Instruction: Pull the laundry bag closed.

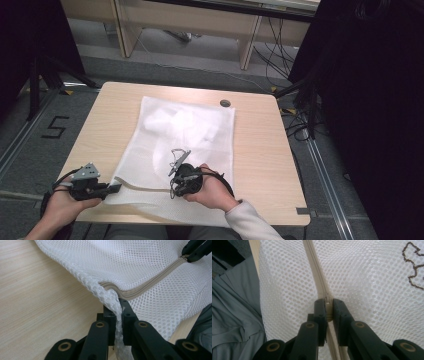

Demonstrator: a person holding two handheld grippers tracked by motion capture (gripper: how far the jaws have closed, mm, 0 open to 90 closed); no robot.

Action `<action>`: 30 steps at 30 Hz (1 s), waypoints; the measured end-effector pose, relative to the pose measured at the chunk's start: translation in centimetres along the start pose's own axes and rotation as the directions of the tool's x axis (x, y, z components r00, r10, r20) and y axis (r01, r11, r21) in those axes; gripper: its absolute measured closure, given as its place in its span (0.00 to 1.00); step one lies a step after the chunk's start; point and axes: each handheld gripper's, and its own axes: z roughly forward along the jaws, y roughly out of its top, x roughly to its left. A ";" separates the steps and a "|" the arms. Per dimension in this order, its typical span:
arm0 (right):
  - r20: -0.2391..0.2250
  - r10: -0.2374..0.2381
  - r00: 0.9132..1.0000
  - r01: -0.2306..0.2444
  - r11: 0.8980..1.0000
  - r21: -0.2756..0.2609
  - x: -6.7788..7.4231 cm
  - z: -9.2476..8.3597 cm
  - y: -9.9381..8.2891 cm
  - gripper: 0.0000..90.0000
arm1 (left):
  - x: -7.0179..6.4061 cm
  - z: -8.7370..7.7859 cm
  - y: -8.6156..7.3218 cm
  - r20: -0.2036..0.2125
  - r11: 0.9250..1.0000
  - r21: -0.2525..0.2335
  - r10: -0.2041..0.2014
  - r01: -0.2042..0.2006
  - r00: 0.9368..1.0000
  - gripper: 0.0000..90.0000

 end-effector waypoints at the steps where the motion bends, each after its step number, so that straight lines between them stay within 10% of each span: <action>1: 0.000 0.000 1.000 0.000 1.000 0.000 0.0 0.0 0.0 0.92 | 0.0 0.0 0.0 -0.003 1.000 -0.003 -0.002 0.002 1.000 0.95; 30: 0.012 0.018 1.000 -0.018 1.000 0.001 -0.4 -0.8 -1.2 0.92 | 0.2 0.0 0.0 -0.008 1.000 0.001 0.014 -0.014 1.000 0.95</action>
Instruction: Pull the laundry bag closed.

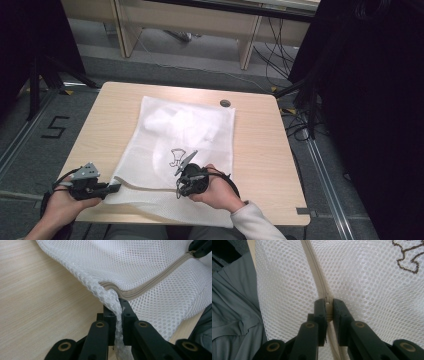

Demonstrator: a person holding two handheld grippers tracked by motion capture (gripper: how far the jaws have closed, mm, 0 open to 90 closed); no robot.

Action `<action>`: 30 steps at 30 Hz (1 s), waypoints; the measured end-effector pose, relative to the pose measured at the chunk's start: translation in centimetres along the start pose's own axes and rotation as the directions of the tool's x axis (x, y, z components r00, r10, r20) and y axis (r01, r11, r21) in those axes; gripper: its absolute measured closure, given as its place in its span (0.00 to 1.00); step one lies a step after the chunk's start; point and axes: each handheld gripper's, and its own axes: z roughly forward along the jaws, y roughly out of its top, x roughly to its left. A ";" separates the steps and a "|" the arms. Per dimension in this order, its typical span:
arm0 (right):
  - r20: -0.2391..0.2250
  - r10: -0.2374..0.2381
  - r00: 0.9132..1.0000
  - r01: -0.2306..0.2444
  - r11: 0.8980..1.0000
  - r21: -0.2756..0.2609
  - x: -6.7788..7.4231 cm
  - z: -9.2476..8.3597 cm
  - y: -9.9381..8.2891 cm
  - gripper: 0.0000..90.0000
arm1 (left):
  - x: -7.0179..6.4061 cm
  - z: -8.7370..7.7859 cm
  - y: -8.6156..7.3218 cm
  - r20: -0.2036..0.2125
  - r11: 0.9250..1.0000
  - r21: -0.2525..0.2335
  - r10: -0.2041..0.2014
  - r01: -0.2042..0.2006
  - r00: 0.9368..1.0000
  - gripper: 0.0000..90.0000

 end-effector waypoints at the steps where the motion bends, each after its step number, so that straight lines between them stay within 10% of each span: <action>1: 0.000 0.000 1.000 0.000 1.000 0.000 0.0 0.0 0.0 0.92 | 0.0 0.0 0.0 0.000 1.000 0.000 0.002 -0.002 1.000 0.95; 30: 0.004 0.008 1.000 -0.008 1.000 0.009 -0.4 -0.5 -0.9 0.92 | 0.0 0.0 0.0 0.001 1.000 0.006 -0.012 0.012 1.000 0.95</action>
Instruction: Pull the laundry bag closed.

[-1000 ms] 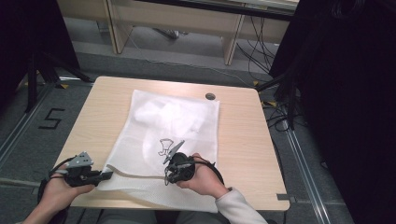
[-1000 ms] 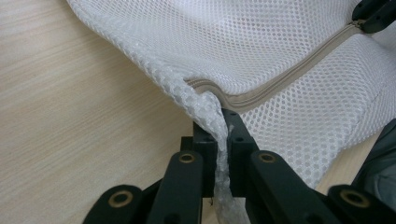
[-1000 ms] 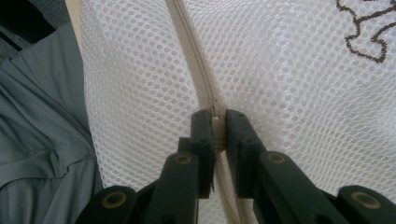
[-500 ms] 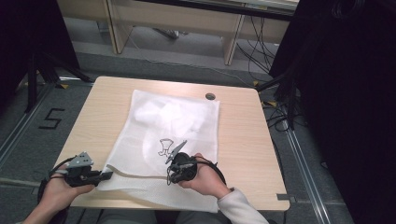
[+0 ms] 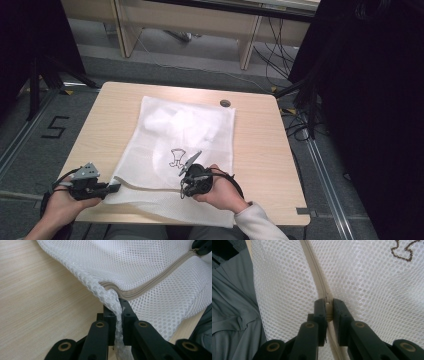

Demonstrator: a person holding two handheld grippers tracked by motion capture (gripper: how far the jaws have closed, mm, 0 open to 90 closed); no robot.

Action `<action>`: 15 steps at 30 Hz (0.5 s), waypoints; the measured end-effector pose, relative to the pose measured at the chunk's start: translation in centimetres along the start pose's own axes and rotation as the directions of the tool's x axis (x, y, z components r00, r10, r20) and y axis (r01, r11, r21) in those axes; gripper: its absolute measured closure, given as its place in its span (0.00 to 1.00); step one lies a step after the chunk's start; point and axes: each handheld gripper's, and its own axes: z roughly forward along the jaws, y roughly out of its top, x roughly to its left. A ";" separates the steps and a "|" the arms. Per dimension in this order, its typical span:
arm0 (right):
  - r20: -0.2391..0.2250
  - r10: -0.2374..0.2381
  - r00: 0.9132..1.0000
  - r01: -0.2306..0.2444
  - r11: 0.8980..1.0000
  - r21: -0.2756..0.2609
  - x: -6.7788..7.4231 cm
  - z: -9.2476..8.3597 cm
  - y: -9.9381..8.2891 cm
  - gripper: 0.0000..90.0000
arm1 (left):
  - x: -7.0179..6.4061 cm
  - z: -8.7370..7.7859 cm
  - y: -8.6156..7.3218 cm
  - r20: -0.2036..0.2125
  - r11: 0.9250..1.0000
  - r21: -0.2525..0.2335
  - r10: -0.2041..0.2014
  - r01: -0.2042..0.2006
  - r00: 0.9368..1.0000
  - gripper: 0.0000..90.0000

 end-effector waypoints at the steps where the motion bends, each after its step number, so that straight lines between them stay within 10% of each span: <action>1: 0.000 0.000 1.000 0.000 1.000 0.000 0.0 0.0 0.0 0.92 | -0.1 0.1 0.0 -0.004 1.000 -0.017 -0.009 0.009 1.000 0.95; 15: 0.002 0.007 1.000 -0.007 1.000 0.001 -0.1 -0.3 -0.5 0.92 | -0.1 0.0 0.0 -0.002 1.000 -0.003 -0.008 0.008 1.000 0.95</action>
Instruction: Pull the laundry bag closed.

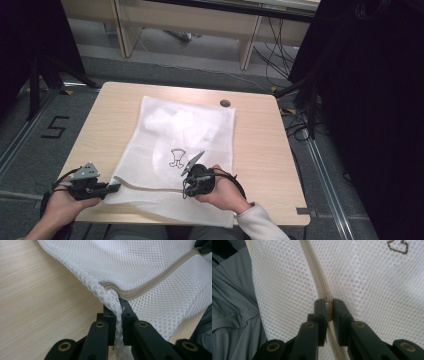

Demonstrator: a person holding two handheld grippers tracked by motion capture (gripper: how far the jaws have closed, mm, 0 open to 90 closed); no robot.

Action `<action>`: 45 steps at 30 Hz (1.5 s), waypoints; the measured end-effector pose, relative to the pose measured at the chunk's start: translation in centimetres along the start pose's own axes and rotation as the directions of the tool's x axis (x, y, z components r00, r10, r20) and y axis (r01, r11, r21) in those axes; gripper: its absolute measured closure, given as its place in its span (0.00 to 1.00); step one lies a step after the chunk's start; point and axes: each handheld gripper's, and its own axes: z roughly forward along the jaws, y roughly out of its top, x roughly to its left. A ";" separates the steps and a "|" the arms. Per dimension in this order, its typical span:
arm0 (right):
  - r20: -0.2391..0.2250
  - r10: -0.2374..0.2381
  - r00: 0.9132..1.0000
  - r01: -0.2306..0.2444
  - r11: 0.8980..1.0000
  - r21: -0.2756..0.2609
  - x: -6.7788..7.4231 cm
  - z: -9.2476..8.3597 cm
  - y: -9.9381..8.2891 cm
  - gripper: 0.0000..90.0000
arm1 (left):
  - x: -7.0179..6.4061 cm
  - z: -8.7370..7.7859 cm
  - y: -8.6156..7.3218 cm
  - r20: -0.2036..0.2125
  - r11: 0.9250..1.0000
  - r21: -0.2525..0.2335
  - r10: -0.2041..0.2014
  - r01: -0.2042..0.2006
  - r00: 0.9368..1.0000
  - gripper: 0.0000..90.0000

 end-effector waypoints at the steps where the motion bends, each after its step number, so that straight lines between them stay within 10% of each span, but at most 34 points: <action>1: 0.000 0.000 1.000 0.000 1.000 0.000 0.0 0.0 0.0 0.92 | 0.0 0.0 0.0 0.000 1.000 0.000 0.000 0.000 1.000 0.95; 45: 0.004 0.028 1.000 -0.028 1.000 0.001 -0.6 -0.8 -1.4 0.92 | 0.1 0.0 0.0 0.003 1.000 0.007 0.004 -0.004 1.000 0.95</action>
